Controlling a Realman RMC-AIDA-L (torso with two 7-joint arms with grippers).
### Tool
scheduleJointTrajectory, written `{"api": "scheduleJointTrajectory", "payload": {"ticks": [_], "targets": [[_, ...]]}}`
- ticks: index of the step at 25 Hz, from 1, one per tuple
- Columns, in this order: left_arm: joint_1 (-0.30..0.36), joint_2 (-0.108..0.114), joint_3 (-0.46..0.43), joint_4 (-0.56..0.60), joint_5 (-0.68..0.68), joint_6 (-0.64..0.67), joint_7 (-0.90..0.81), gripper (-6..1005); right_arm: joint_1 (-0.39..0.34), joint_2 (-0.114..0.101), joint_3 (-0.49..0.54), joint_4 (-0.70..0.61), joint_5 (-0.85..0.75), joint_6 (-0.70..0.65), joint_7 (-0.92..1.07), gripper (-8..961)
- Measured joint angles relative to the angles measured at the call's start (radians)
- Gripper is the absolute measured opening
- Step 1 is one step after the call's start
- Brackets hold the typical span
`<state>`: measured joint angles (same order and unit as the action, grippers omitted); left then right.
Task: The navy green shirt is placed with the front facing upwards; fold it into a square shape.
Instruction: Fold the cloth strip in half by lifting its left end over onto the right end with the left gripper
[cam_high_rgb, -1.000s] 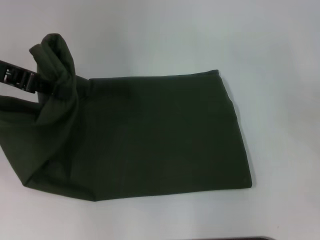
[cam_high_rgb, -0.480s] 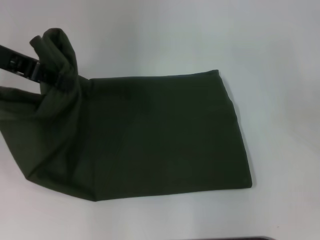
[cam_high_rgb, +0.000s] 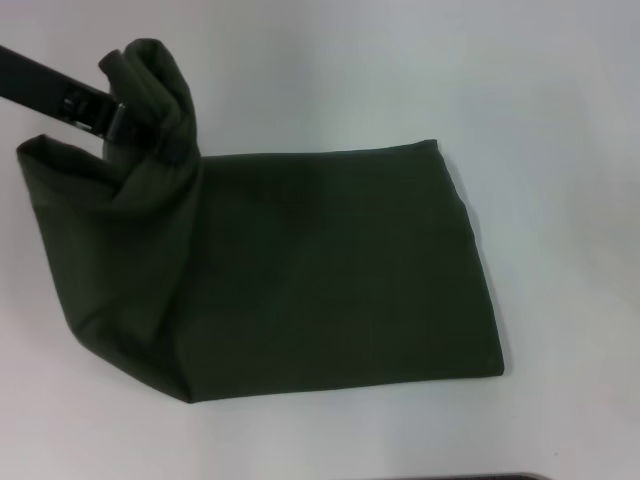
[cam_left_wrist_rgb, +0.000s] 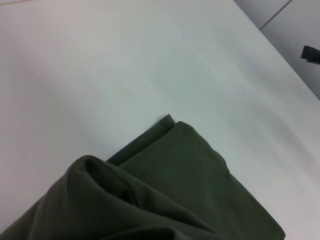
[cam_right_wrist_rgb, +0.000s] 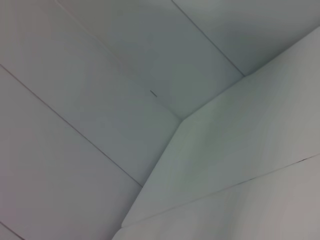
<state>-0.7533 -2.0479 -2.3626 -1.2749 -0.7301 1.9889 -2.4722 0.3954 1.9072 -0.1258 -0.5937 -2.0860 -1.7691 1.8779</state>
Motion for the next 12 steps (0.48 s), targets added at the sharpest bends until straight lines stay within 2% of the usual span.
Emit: {"api": "scheduleJointTrajectory", "payload": {"ticks": [4,12], "targets": [[-0.012,-0.014,0.003,-0.016,0.0,0.005,-0.008,78,0.0,-0.002,-0.001,0.0,0.0,-0.004,0.007,925],[-0.027,-0.06,0.036,-0.06,0.0,0.01,-0.021,81,-0.001,-0.006,-0.002,0.0,0.0,-0.011,0.007,925]]}}
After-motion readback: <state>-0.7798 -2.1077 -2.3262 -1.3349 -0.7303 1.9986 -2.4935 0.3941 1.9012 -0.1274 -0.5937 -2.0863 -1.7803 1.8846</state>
